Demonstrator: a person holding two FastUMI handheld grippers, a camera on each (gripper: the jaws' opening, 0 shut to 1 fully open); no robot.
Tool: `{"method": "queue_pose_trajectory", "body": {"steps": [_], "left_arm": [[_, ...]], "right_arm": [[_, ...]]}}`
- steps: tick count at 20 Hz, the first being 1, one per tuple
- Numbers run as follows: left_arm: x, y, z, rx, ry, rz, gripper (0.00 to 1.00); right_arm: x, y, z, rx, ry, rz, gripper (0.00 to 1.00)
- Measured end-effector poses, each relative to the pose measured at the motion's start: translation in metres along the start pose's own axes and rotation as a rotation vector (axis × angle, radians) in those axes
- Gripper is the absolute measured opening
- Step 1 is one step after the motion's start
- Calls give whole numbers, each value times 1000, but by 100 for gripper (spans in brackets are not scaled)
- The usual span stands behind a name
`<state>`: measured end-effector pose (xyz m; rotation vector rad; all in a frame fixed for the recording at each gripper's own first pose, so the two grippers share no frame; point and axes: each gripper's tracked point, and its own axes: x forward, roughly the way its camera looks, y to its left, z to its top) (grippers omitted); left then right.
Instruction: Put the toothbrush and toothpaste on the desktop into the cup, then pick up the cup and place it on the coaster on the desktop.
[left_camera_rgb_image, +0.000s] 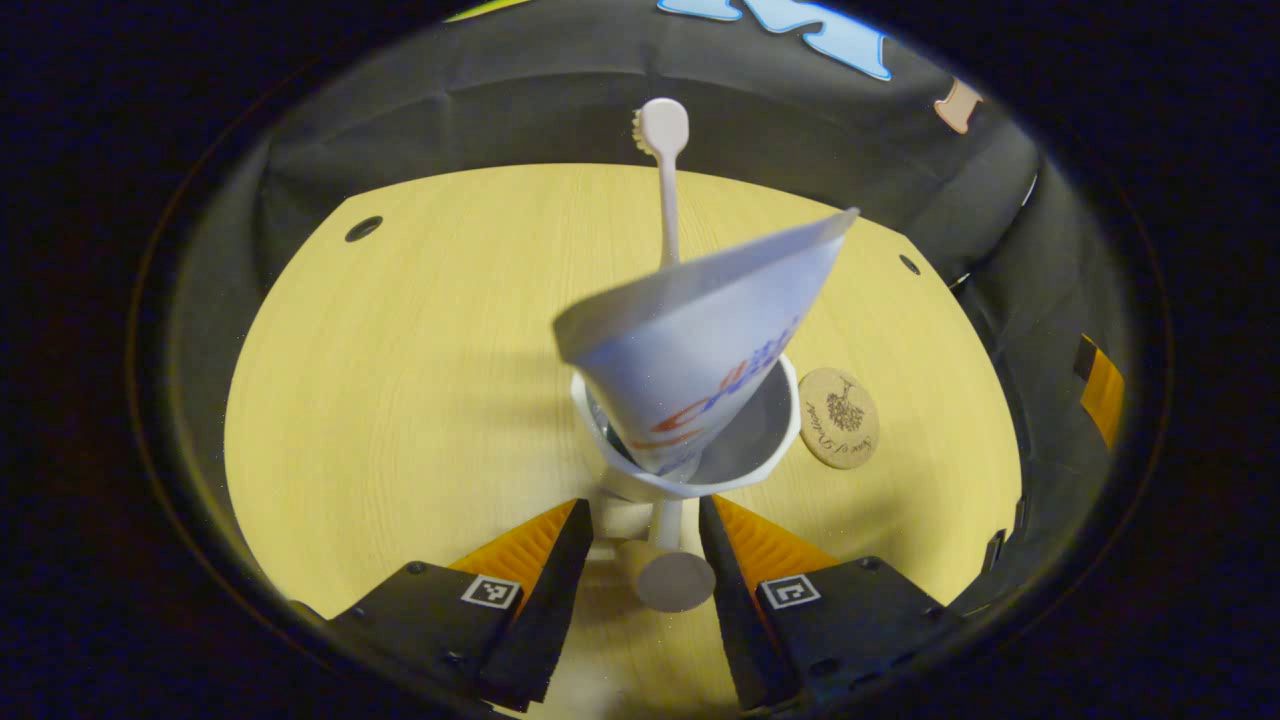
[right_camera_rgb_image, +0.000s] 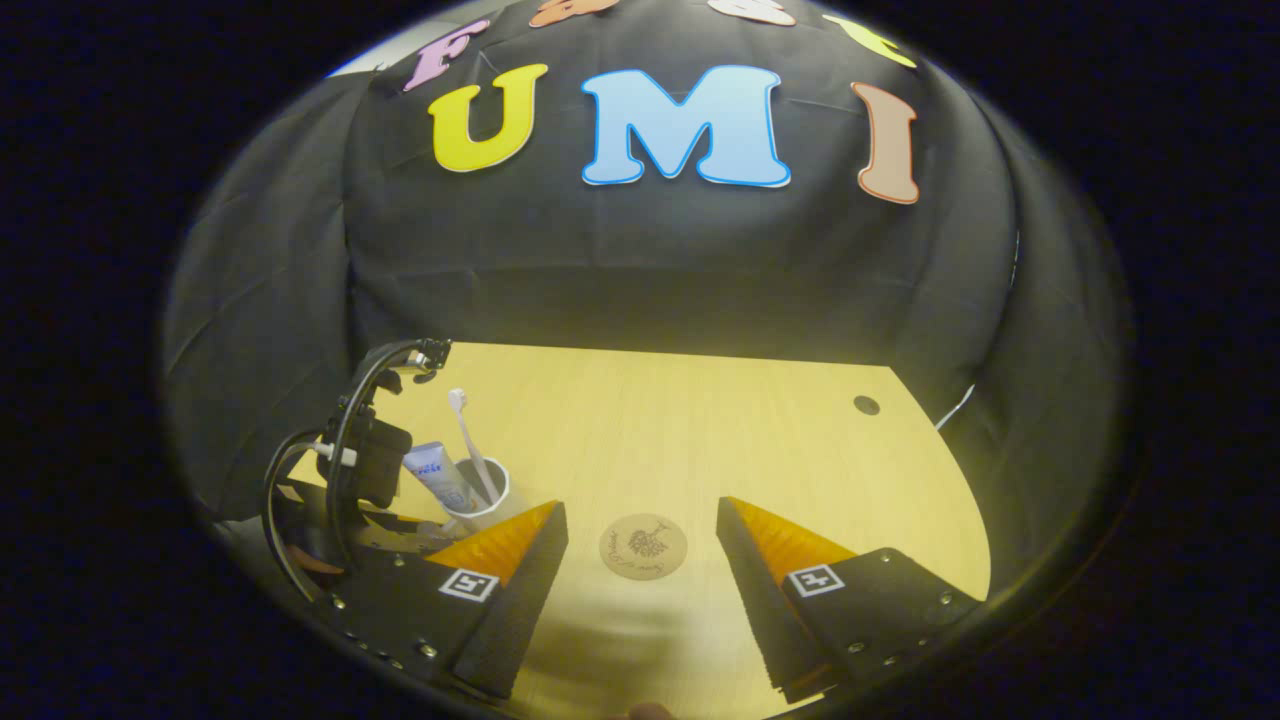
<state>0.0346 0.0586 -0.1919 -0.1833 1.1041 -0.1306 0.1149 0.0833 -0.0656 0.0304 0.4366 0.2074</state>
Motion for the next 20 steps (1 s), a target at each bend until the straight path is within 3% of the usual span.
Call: {"method": "queue_pose_trajectory", "body": {"steps": [1,3,4,6,7,8,9,11,13,14,16,18,20], "left_arm": [[4,0,-2,0,9,-1,72],[10,0,-5,1,27,-5,57],[12,0,-6,1,36,-3,54],[16,-4,-5,10,33,-10,53],[14,-1,-4,21,30,1,59],[15,-2,-3,34,28,-3,47],[17,-2,-4,53,21,11,53],[17,2,-2,99,20,36,43],[17,3,-2,148,11,50,41],[17,2,-2,167,11,56,33],[13,2,-2,178,-3,60,37],[16,-1,0,185,-5,60,30],[15,-2,0,193,-6,61,30]], "right_arm": [[0,-1,-2,5,2,-2,89],[0,-2,-4,12,10,-5,89],[0,-2,-6,16,16,-6,89],[-1,-1,-9,23,23,-7,89],[-1,-1,-10,26,25,-9,89],[-1,-1,-11,30,28,-12,89],[-1,-1,-12,34,31,-14,89],[-2,-2,-13,49,33,-16,89],[-3,-3,-15,63,38,-20,89],[-3,-4,-15,69,41,-22,89],[-4,-6,-17,77,45,-27,89],[-5,-10,-18,80,47,-35,89],[-4,-13,-19,86,48,-40,89]]}}
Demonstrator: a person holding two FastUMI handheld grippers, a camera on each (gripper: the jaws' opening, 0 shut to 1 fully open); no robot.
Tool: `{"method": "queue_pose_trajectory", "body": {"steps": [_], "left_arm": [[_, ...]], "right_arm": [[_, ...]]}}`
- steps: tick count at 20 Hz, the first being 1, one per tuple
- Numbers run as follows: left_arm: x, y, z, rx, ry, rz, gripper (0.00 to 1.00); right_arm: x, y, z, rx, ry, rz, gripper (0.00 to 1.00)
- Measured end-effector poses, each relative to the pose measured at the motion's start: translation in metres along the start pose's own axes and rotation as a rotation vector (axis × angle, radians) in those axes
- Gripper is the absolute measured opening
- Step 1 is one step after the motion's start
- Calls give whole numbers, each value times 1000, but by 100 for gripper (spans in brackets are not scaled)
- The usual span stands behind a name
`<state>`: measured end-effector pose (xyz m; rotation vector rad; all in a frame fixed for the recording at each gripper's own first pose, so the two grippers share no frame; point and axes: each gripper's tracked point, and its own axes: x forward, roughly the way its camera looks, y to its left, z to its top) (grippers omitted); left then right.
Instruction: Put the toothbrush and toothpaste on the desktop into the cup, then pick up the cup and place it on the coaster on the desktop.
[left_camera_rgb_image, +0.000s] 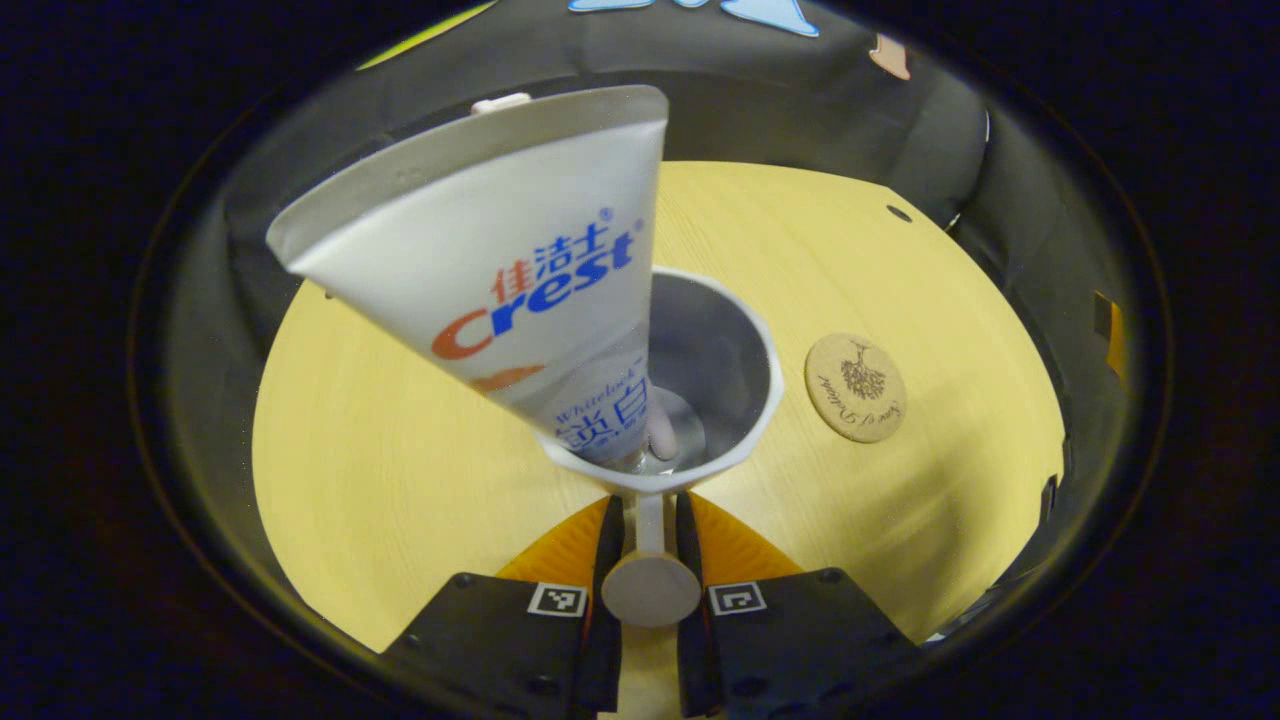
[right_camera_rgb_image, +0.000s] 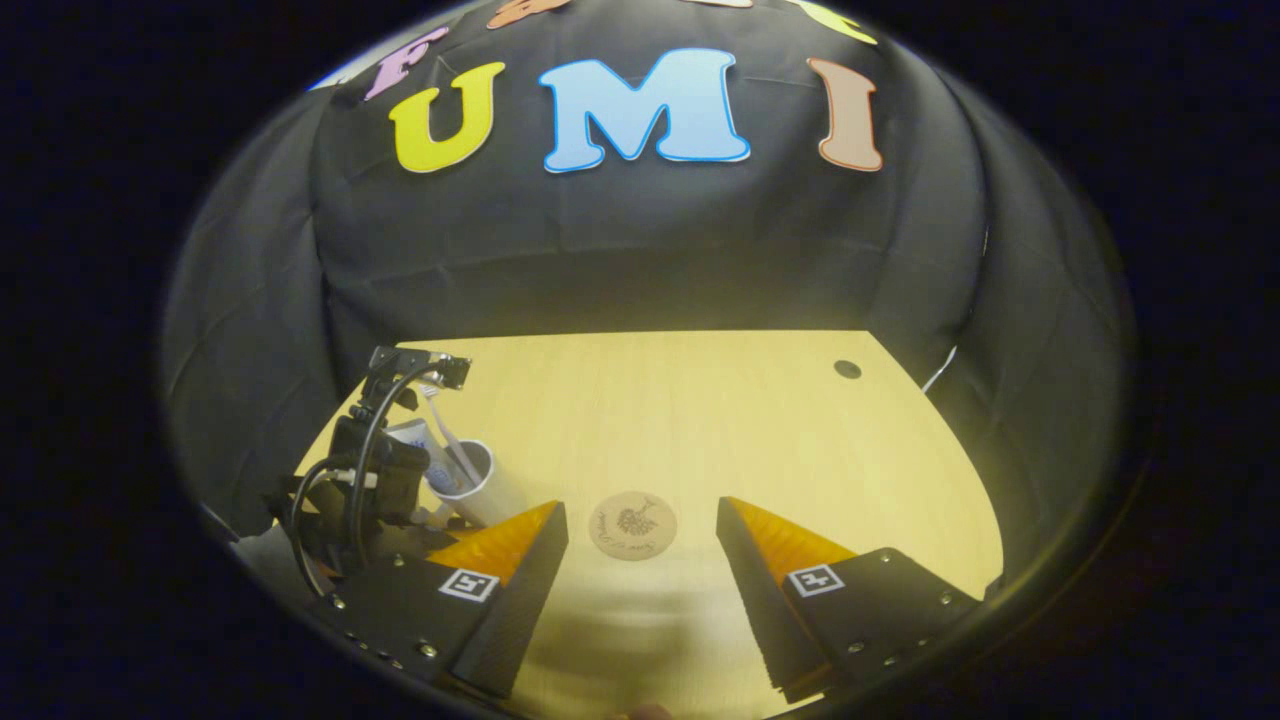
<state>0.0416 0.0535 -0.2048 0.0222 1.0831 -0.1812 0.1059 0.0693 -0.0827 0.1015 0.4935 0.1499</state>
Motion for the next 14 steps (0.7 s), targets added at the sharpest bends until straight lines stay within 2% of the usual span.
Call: {"method": "queue_pose_trajectory", "body": {"steps": [6,14], "left_arm": [[-9,-19,18,76,-52,0,30],[0,-102,31,144,-54,-132,30]], "right_arm": [[-1,-9,-1,18,-2,-8,89],[-6,-42,-5,50,0,-48,89]]}}
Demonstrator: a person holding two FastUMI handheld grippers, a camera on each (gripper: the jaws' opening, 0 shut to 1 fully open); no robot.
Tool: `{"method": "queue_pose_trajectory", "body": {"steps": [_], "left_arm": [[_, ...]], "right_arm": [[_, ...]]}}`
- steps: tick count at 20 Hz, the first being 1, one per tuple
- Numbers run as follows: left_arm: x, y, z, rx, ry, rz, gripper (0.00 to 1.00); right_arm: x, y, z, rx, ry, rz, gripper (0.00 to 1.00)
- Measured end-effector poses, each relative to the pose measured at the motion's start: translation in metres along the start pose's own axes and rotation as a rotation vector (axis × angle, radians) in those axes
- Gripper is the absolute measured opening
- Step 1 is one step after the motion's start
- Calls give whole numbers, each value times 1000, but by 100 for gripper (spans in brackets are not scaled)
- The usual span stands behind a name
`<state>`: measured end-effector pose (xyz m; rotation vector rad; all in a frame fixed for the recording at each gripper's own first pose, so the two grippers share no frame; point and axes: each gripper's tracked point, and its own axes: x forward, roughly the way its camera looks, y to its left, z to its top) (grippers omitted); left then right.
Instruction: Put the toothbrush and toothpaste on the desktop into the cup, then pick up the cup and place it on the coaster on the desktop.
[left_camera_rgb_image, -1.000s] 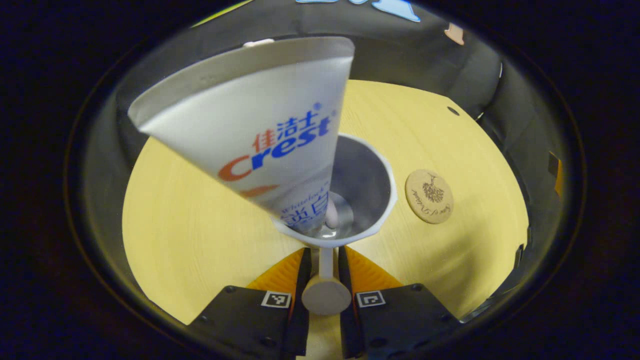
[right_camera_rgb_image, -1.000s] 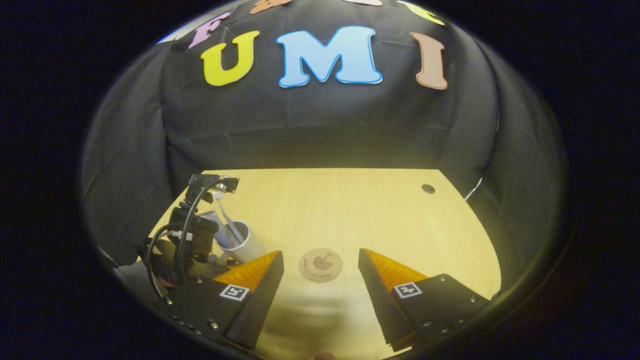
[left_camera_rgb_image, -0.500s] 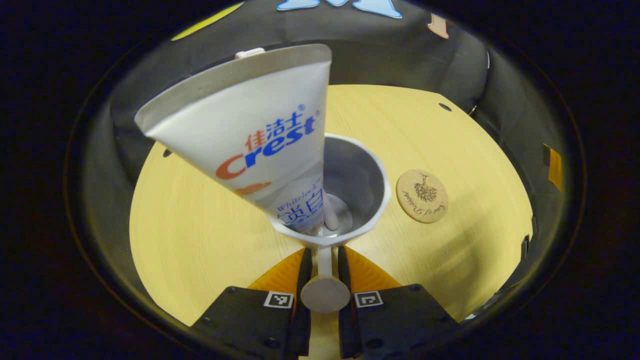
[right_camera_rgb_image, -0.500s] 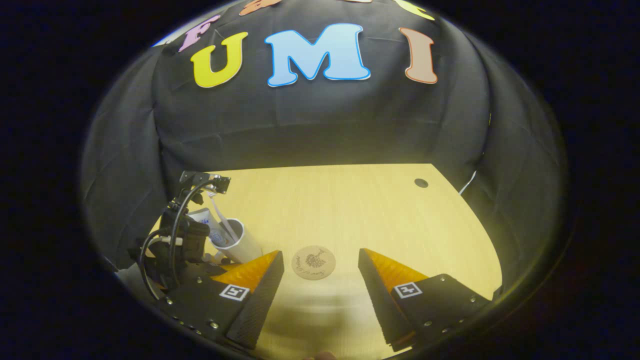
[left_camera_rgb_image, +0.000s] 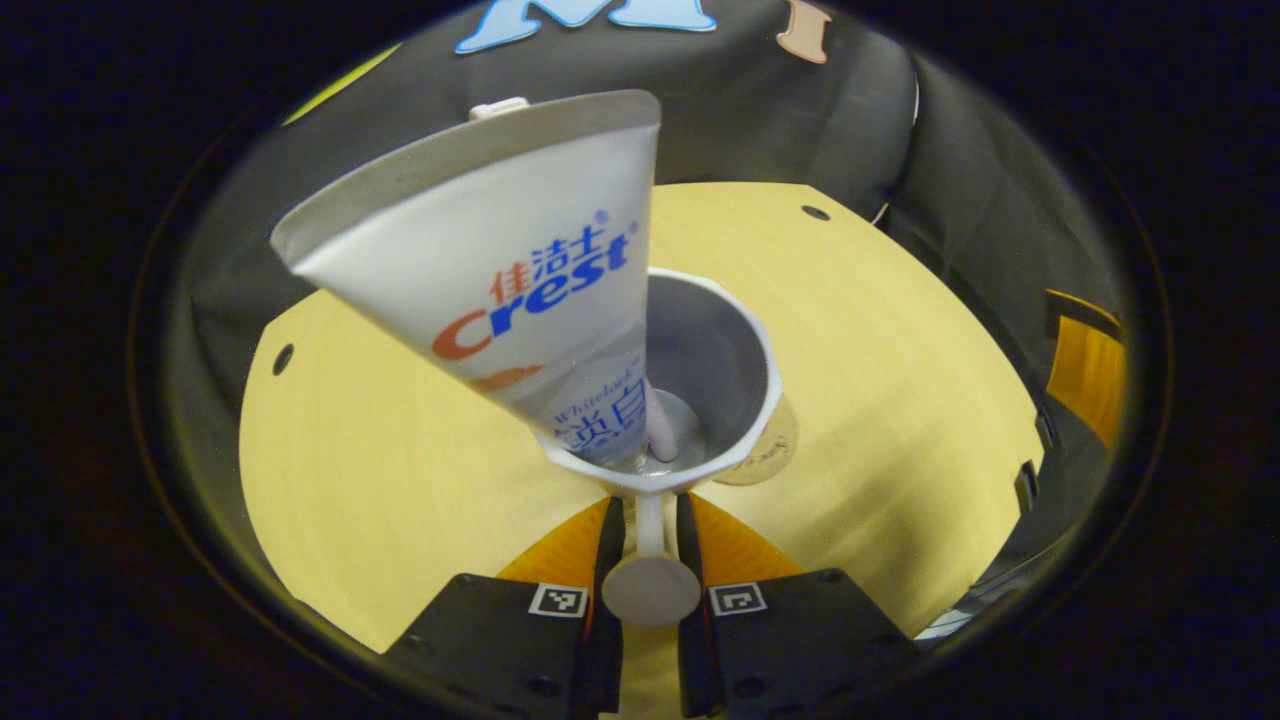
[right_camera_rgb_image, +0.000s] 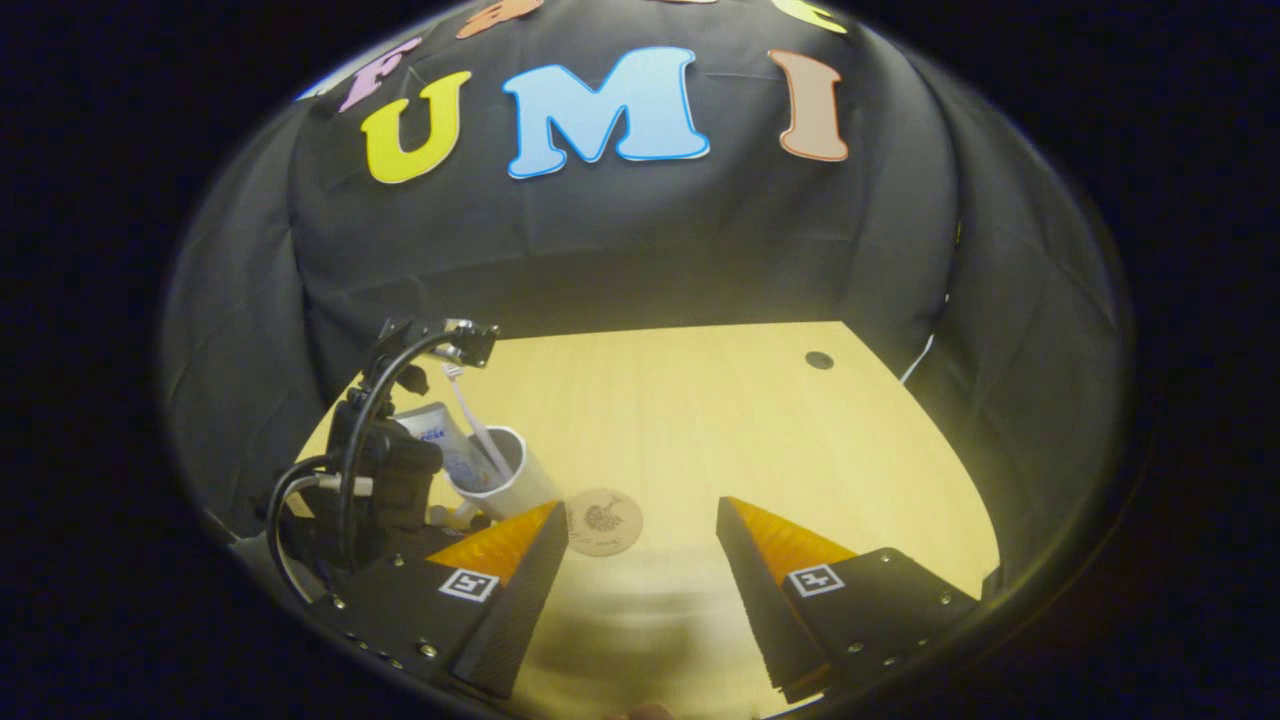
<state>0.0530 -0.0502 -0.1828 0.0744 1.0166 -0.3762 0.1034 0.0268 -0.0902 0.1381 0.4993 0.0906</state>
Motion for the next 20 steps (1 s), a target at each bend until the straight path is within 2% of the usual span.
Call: {"method": "queue_pose_trajectory", "body": {"steps": [7,14,15,16,17,20], "left_arm": [[18,-37,3,33,34,-55,30],[33,-40,4,35,51,-20,30],[33,-40,4,33,54,-15,35],[33,-41,3,32,57,-11,35],[34,-42,3,32,58,-4,30],[34,-44,1,41,67,16,32]], "right_arm": [[-4,-39,-10,70,18,-46,89],[-10,-63,-16,99,21,-66,89],[-11,-65,-16,102,22,-64,89],[-12,-66,-15,104,21,-62,89],[-13,-67,-15,105,17,-61,89],[-16,-69,-12,99,7,-54,89]]}}
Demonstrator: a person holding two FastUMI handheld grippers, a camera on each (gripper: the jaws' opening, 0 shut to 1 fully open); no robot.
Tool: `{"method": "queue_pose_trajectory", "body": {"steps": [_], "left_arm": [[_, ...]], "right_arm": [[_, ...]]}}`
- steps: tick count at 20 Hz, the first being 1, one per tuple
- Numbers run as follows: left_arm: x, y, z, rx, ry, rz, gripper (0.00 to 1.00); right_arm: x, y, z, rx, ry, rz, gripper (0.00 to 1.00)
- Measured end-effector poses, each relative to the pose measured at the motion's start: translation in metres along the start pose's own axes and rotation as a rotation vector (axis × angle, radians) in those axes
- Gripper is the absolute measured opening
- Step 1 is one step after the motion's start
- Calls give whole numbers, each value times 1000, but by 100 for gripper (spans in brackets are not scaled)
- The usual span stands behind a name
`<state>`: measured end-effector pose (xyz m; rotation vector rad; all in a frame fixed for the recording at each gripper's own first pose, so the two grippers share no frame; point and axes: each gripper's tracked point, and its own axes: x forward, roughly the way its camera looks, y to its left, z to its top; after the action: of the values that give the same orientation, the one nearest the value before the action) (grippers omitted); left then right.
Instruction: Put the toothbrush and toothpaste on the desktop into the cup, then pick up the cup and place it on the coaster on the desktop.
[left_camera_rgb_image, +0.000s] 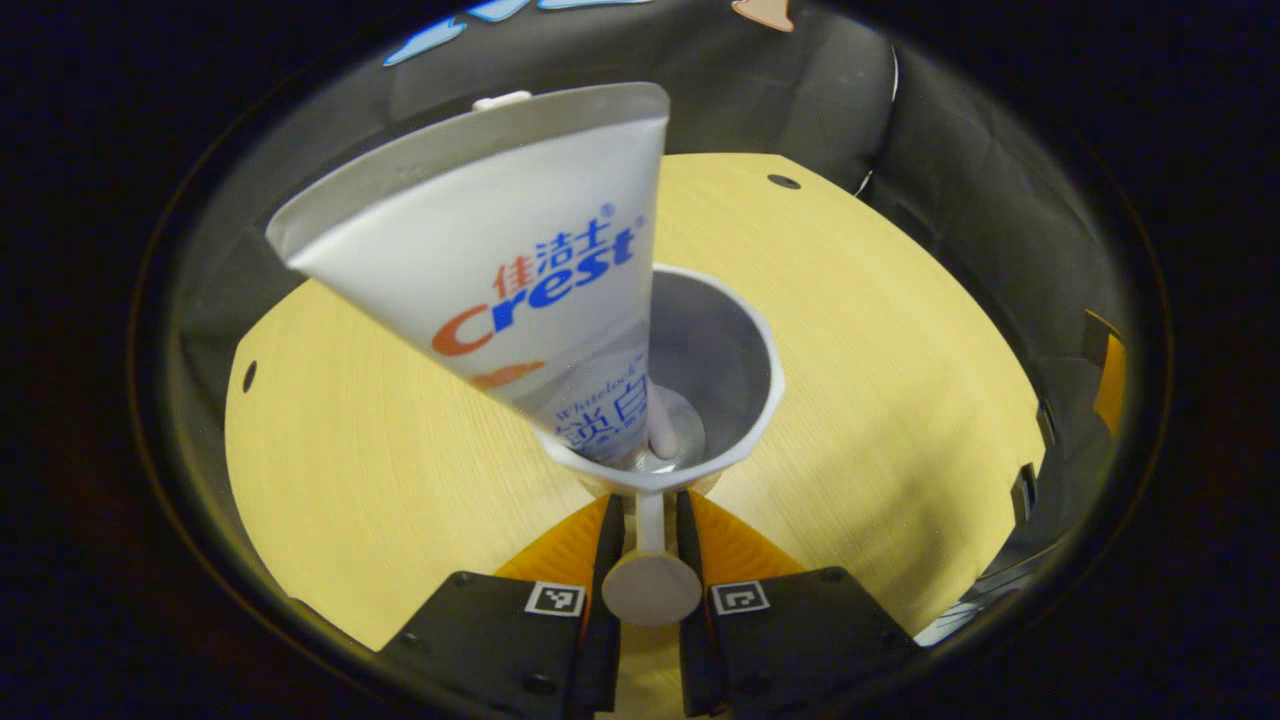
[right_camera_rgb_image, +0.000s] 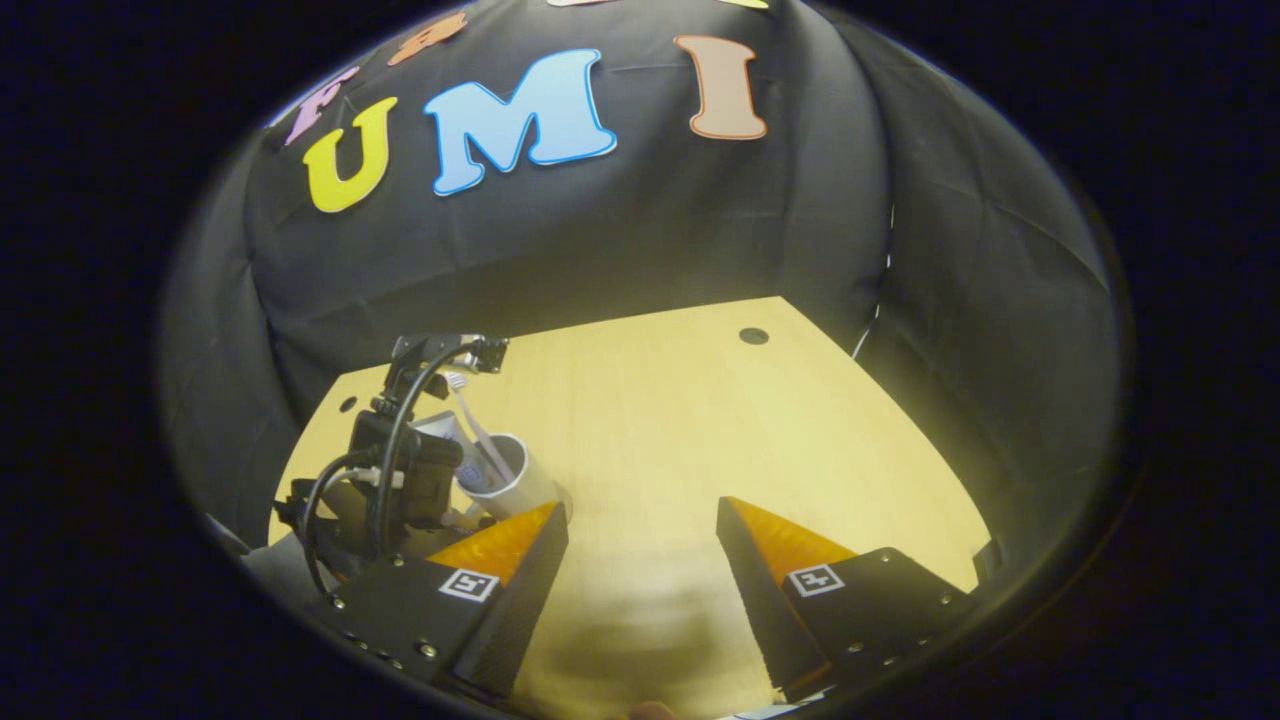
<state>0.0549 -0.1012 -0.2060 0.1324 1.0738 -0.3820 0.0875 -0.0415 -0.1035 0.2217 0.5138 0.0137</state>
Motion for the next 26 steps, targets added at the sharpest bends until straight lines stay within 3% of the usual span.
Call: {"method": "queue_pose_trajectory", "body": {"steps": [1,2,3,5,8,9,14,15,16,21,25,26], "left_arm": [[0,1,1,-3,1,-2,37],[-2,0,2,-12,-5,-7,34],[-5,0,6,-17,-20,-10,41],[-14,-1,8,-31,-51,-20,36],[-38,-1,17,-43,-131,-12,63],[-50,-4,21,-50,-166,-14,60],[-124,0,44,-111,-414,54,93],[-142,3,49,-126,-476,75,87],[-162,7,56,-143,-544,92,95],[-223,26,66,-177,-814,189,93],[-229,34,61,-216,-940,241,92],[-227,35,61,-218,-963,247,85]], "right_arm": [[-1,-1,0,-3,-2,3,89],[-3,-1,1,-6,-5,5,89],[-5,-2,2,-8,-11,6,89],[-8,-2,3,-12,-21,10,89],[-16,1,8,-20,-44,31,89],[-18,3,11,-27,-57,39,89],[-38,18,39,-81,-165,94,89],[-42,22,45,-94,-191,108,89],[-46,25,51,-109,-217,120,89],[-66,24,75,-164,-329,124,89],[-84,19,93,-167,-420,97,89],[-88,19,96,-163,-438,94,89]]}}
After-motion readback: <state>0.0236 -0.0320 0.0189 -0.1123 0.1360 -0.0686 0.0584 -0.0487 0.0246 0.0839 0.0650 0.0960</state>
